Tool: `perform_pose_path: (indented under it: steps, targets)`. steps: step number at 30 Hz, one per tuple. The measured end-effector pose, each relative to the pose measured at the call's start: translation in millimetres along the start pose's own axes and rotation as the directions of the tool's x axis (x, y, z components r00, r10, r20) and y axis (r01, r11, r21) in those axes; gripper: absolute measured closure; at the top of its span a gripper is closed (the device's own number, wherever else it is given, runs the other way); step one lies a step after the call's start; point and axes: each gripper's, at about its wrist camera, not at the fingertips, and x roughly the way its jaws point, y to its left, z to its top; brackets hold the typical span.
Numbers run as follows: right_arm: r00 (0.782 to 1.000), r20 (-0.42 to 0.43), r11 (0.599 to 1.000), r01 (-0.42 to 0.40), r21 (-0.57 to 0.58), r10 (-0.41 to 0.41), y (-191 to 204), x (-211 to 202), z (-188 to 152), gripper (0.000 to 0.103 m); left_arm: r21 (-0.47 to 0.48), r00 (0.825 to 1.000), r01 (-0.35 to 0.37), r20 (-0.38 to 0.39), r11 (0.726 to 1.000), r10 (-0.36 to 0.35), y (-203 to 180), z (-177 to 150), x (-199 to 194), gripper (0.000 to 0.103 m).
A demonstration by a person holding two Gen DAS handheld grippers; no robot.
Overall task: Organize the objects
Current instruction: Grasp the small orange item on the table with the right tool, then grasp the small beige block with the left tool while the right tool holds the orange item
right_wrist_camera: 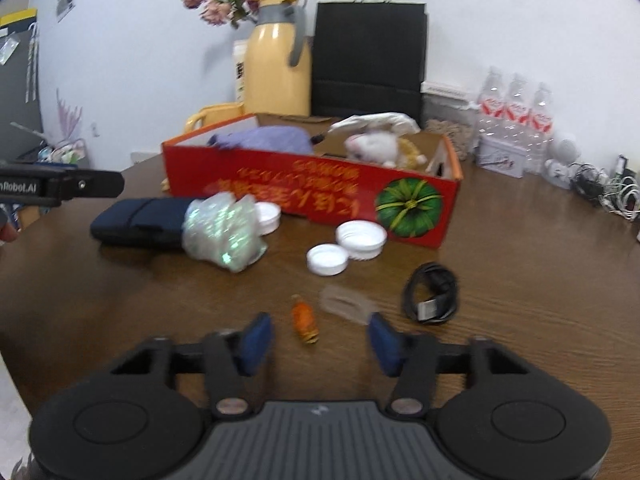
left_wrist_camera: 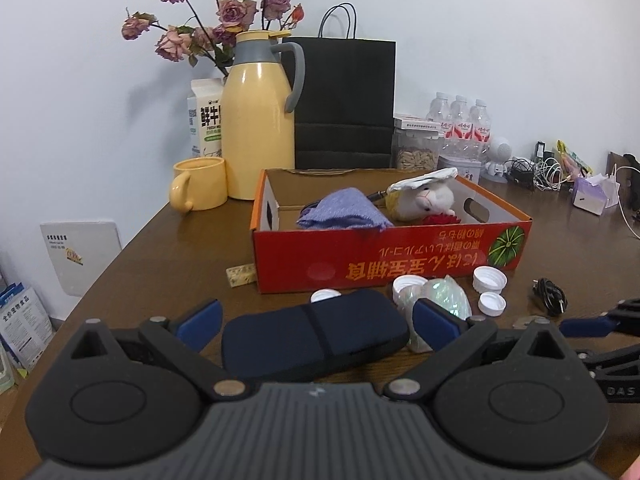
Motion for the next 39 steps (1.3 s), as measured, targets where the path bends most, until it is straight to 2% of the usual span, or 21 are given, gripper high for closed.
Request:
perform_pose_path:
  steps: [3, 8, 9, 10, 18, 27, 34, 39]
  targets:
    - [1.000, -0.004, 1.000, -0.020, -0.005, 0.020, 5.8, 5.1, 1.5, 0.067, -0.001, 1.000, -0.004, -0.002, 1.000, 0.004, 1.5, -2.2, -4.7, 0.000]
    - [0.999, -0.016, 1.000, -0.028, 0.000, 0.028, 9.8, 18.2, 4.6, 0.083, -0.009, 1.000, -0.010, -0.010, 1.000, 0.010, 5.0, -4.0, -7.3, 0.000]
    - [0.999, -0.015, 0.999, -0.032, -0.001, 0.032, 10.6, 18.8, 5.2, 0.090, -0.011, 1.000, -0.012, -0.012, 1.000, 0.012, 5.7, -4.4, -7.1, 0.000]
    - [0.999, -0.013, 0.999, -0.036, -0.002, 0.036, 11.7, 19.2, 5.3, 0.091, -0.012, 1.000, -0.014, -0.016, 1.000, 0.013, 6.7, -4.9, -6.8, 0.000]
    - [0.999, 0.021, 1.000, -0.030, -0.007, 0.031, 16.2, 20.0, 3.0, 0.092, -0.034, 0.999, -0.027, -0.026, 0.999, 0.026, 17.9, -6.3, -1.5, 0.000]
    - [0.988, 0.152, 1.000, -0.004, 0.014, 0.002, 21.3, 15.3, 21.8, 0.092, -0.064, 0.997, -0.083, -0.005, 0.995, 0.083, 48.5, 4.0, 12.6, 0.000]
    - [0.987, 0.159, 0.999, 0.030, 0.018, -0.032, 23.6, 28.1, 26.3, 0.092, -0.049, 0.991, -0.132, -0.009, 0.990, 0.132, 85.6, 22.4, 45.6, 0.000]
    - [0.983, 0.169, 0.997, 0.065, 0.043, -0.071, 21.6, 28.3, 27.0, 0.092, 0.028, 0.992, -0.115, -0.051, 0.993, 0.116, 99.6, 30.5, 84.8, 0.000]
